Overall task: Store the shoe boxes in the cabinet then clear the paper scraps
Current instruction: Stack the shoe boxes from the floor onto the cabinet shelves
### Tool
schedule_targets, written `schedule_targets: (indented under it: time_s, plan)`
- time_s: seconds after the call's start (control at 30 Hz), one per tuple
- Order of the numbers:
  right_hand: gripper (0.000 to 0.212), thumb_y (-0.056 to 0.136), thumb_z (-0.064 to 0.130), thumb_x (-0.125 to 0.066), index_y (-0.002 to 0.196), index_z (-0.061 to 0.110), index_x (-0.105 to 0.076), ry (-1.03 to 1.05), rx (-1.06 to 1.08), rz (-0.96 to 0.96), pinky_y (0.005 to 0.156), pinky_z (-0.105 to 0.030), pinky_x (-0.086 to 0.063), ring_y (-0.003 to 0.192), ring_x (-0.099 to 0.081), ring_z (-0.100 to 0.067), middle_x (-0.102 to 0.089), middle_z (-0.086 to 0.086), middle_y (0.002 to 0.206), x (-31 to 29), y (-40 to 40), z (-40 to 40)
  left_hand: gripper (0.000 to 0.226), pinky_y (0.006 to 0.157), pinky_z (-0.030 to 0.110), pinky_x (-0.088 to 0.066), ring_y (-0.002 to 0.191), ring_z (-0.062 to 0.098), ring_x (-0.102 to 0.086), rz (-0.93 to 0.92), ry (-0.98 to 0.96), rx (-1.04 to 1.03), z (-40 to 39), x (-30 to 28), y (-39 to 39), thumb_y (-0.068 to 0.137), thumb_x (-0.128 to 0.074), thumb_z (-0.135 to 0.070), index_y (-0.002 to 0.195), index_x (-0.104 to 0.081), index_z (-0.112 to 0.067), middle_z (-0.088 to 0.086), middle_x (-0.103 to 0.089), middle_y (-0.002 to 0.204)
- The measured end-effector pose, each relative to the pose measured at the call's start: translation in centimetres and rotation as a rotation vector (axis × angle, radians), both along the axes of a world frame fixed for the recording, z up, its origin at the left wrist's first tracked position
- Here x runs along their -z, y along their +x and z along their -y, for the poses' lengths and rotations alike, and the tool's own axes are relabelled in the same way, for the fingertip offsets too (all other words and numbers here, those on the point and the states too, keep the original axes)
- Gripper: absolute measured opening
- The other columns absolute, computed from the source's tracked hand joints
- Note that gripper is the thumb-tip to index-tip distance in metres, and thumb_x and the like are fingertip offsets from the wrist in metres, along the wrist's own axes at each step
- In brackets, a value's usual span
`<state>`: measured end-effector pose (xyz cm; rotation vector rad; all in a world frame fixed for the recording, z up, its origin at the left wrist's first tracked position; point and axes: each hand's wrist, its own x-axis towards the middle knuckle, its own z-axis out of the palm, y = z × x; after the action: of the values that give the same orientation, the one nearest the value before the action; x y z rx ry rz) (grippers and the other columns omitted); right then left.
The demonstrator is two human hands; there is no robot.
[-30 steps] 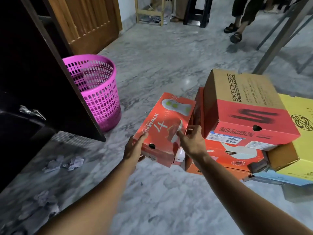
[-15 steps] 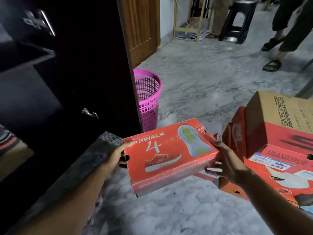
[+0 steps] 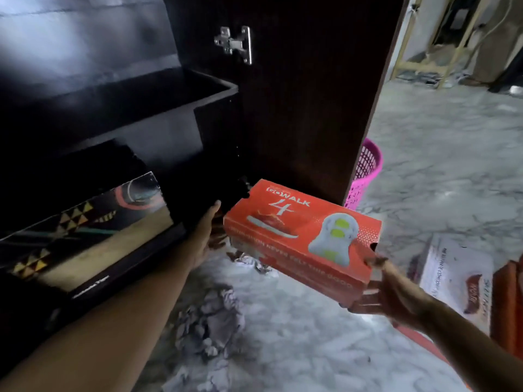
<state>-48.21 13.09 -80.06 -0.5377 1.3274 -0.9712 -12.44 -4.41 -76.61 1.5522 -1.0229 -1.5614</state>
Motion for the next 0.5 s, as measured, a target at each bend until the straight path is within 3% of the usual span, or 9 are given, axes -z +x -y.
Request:
schedule_targets:
  time_s: [0.1, 0.2, 0.27, 0.33, 0.4, 0.5]
  plan:
    - [0.069, 0.071, 0.042, -0.077, 0.133, 0.046, -0.047, -0.047, 0.023, -0.002, 0.085, -0.065, -0.059, 0.088, -0.071, -0.057, -0.067, -0.034, 0.107, 0.8, 4.4, 2.8, 0.050, 0.111, 0.056, -0.045, 0.113, 0.031, -0.061, 0.024, 0.090, -0.086, -0.5, 1.4, 2.3, 0.097, -0.051, -0.066, 0.120, -0.060, -0.022, 0.006, -0.064, 0.118]
    - [0.061, 0.076, 0.036, -0.076, 0.127, 0.040, -0.044, -0.109, 0.062, -0.012, 0.083, -0.072, -0.055, 0.075, -0.070, -0.045, -0.068, -0.023, 0.098, 2.1, 9.4, 5.2, 0.060, 0.104, 0.058, -0.051, 0.122, 0.037, -0.060, 0.004, 0.206, -0.082, -2.3, 2.7, 2.6, 0.089, -0.055, -0.075, 0.128, -0.050, -0.030, 0.011, -0.055, 0.130]
    - [0.067, 0.078, 0.040, -0.076, 0.133, 0.040, -0.039, -0.130, 0.107, 0.002, 0.075, -0.068, -0.059, 0.084, -0.073, -0.042, -0.065, -0.018, 0.117, 3.1, 13.1, 7.0, 0.074, 0.092, 0.058, -0.058, 0.118, 0.041, -0.062, -0.044, 0.279, -0.054, -3.0, 4.2, 2.2, 0.078, -0.061, -0.082, 0.134, -0.050, -0.035, 0.014, -0.054, 0.136]
    - [0.079, 0.078, 0.047, -0.076, 0.142, 0.043, -0.031, -0.121, 0.153, 0.045, 0.068, -0.059, -0.061, 0.100, -0.070, -0.043, -0.059, -0.014, 0.129, 4.2, 16.7, 9.1, 0.088, 0.090, 0.059, -0.059, 0.118, 0.043, -0.062, -0.124, 0.326, -0.008, -3.5, 5.5, 1.3, 0.067, -0.068, -0.086, 0.138, -0.044, -0.040, 0.015, -0.052, 0.137]
    - [0.084, 0.082, 0.046, -0.079, 0.146, 0.044, -0.026, -0.092, 0.189, 0.089, 0.069, -0.063, -0.060, 0.107, -0.067, -0.047, -0.056, -0.017, 0.135, 4.9, 20.0, 11.0, 0.099, 0.089, 0.054, -0.059, 0.117, 0.040, -0.063, -0.211, 0.313, 0.003, -3.5, 6.7, 0.5, 0.052, -0.073, -0.085, 0.136, -0.039, -0.044, 0.012, -0.055, 0.134]
    - [0.088, 0.084, 0.045, -0.081, 0.147, 0.048, -0.021, -0.048, 0.209, 0.097, 0.075, -0.068, -0.059, 0.104, -0.069, -0.043, -0.059, -0.015, 0.133, 6.0, 23.4, 14.0, 0.089, 0.074, 0.036, -0.054, 0.106, 0.026, -0.065, -0.250, 0.207, -0.082, -2.3, 8.7, 0.2, 0.070, -0.078, -0.073, 0.143, -0.037, -0.043, 0.007, -0.063, 0.136]
